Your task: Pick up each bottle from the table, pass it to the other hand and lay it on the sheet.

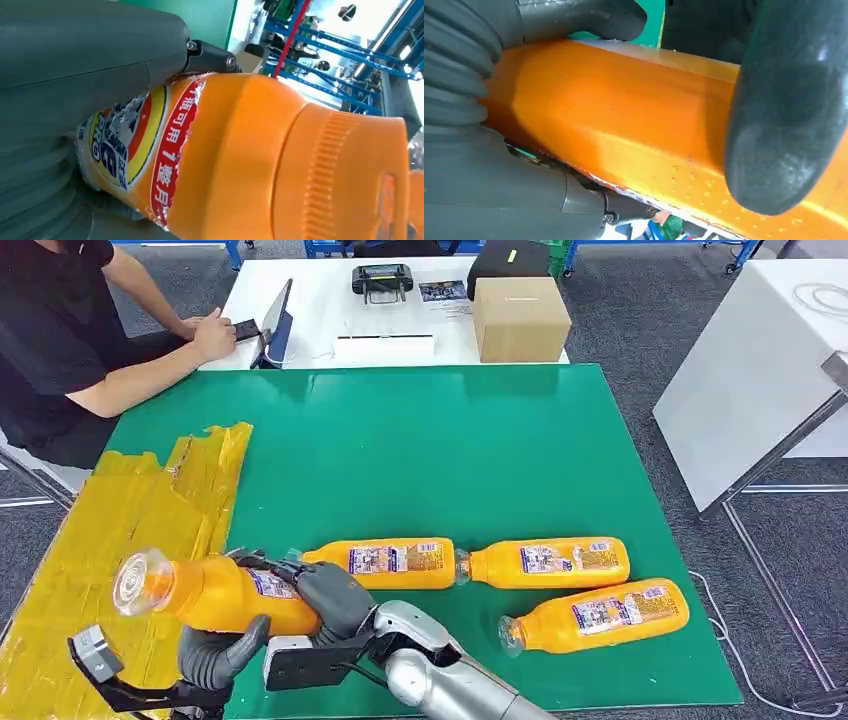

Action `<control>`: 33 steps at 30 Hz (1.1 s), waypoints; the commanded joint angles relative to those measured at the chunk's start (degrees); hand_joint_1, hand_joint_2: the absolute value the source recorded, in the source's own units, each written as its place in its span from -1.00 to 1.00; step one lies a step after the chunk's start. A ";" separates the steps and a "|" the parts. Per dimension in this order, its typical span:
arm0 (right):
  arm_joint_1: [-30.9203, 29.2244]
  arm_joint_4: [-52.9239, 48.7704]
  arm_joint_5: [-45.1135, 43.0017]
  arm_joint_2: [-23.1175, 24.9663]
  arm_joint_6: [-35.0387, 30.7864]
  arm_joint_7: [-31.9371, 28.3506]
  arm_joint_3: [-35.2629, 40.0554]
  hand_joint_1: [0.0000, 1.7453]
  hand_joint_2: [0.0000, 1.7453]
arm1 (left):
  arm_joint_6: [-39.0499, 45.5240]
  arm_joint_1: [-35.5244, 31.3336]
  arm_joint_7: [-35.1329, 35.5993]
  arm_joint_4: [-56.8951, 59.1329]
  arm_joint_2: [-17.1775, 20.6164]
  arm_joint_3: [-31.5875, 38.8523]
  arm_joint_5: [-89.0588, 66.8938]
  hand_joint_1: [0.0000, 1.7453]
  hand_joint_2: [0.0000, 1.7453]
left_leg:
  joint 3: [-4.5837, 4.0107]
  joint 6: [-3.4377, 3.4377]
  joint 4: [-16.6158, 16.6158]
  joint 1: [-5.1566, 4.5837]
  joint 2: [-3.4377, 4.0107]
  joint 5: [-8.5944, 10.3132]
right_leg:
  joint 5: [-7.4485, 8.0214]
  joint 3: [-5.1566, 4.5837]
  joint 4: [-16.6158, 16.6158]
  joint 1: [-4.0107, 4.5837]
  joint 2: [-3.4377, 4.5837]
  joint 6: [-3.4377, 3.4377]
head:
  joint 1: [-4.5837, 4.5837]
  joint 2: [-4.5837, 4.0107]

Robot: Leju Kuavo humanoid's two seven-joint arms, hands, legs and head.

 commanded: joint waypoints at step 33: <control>7.08 -16.86 4.13 -11.98 -4.43 4.32 -16.51 -1.00 -1.00 | 17.95 -6.41 -9.51 2.04 -0.22 10.14 -28.69 1.00 1.00 | 0.08 -0.01 -0.01 -0.01 -0.11 -0.02 | 0.01 0.21 -0.07 0.01 -0.06 -0.01 | 0.00 0.00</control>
